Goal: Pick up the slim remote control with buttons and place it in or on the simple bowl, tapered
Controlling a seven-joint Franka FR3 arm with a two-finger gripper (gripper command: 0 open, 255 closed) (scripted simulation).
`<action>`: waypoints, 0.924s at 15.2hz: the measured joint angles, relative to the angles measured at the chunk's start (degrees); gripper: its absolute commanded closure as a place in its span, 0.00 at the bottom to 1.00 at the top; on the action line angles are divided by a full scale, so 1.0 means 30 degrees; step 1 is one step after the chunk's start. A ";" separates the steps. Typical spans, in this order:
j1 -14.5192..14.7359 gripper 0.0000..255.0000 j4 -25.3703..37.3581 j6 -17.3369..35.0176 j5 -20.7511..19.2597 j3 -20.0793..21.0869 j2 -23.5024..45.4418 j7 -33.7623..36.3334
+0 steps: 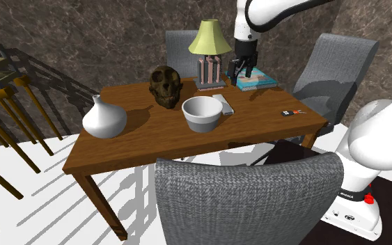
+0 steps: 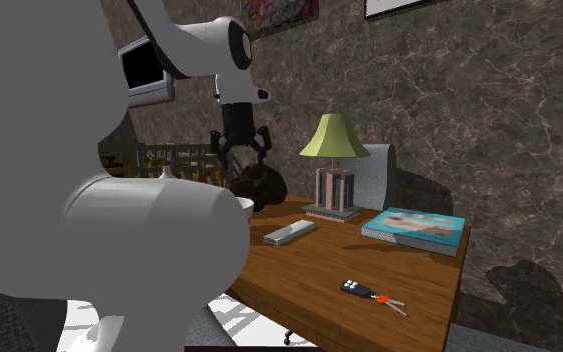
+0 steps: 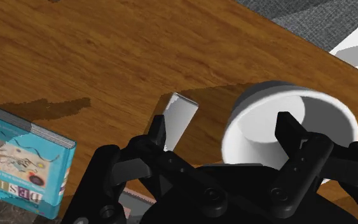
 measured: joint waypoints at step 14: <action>-0.1428 0.00 0.4491 0.4696 0.1005 -0.1535 0.9722 0.0924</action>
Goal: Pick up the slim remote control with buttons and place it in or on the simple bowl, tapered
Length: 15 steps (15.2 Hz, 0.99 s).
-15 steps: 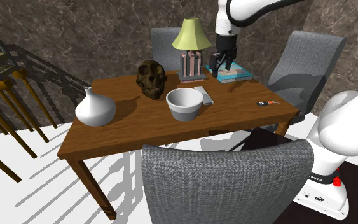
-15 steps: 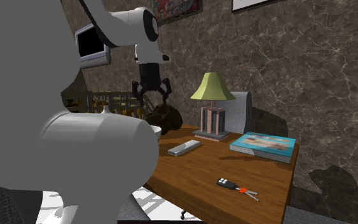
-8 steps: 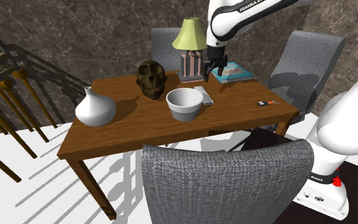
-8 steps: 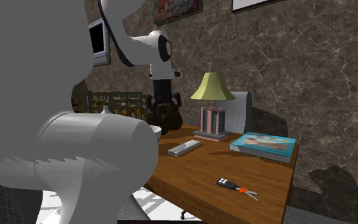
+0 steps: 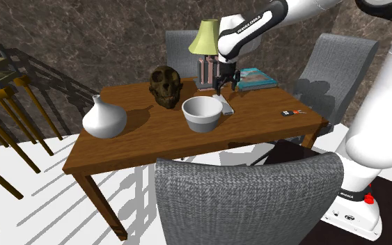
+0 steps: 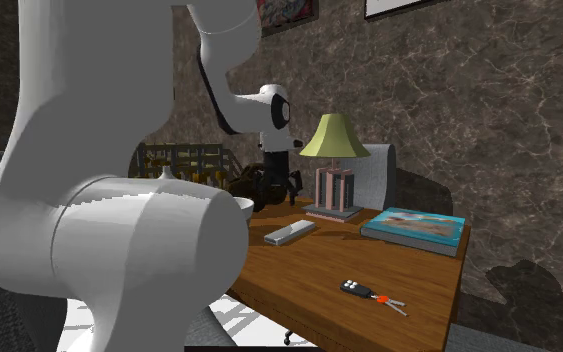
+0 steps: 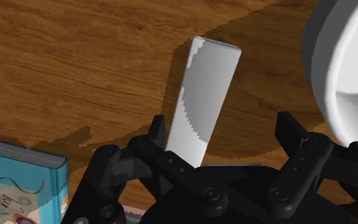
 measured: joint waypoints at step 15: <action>-0.0895 0.00 0.2885 0.2416 0.1281 -0.0385 0.5627 0.0002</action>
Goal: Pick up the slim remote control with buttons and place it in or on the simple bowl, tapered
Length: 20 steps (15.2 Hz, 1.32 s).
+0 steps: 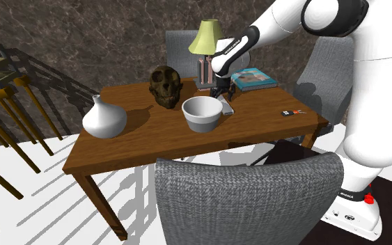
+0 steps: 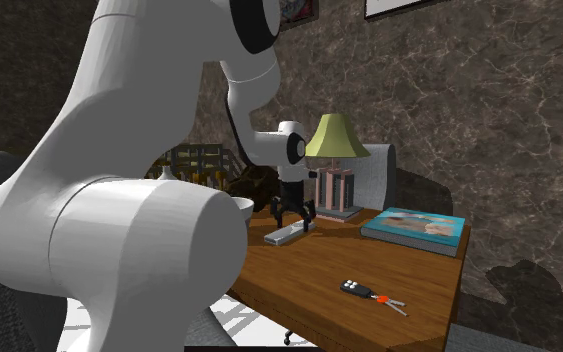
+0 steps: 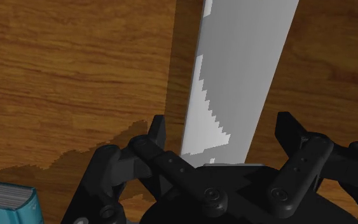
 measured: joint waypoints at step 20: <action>0.0041 1.00 0.0192 -0.0544 -0.0058 -0.0020 -0.0364 0.0062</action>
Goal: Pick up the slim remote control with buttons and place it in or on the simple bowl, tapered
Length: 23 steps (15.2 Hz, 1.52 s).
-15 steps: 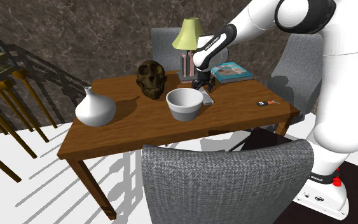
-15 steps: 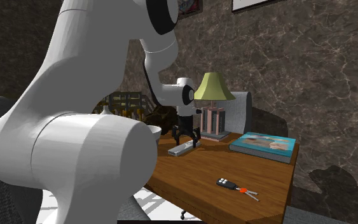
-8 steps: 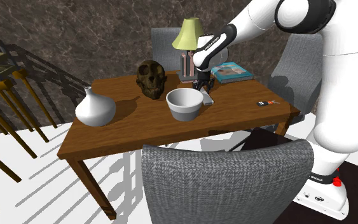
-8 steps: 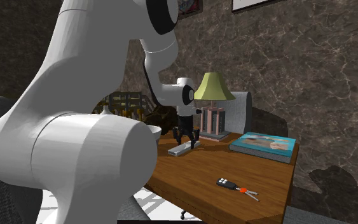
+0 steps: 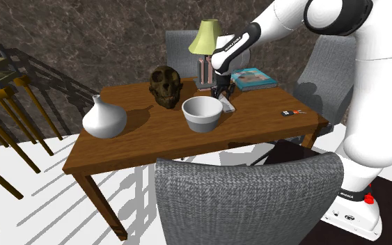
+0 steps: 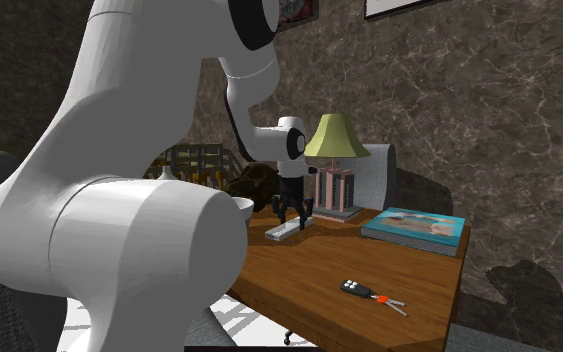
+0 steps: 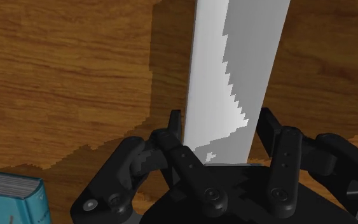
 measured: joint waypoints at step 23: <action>0.0116 1.00 0.2435 -0.5095 -0.0402 -0.0141 -0.2678 0.0188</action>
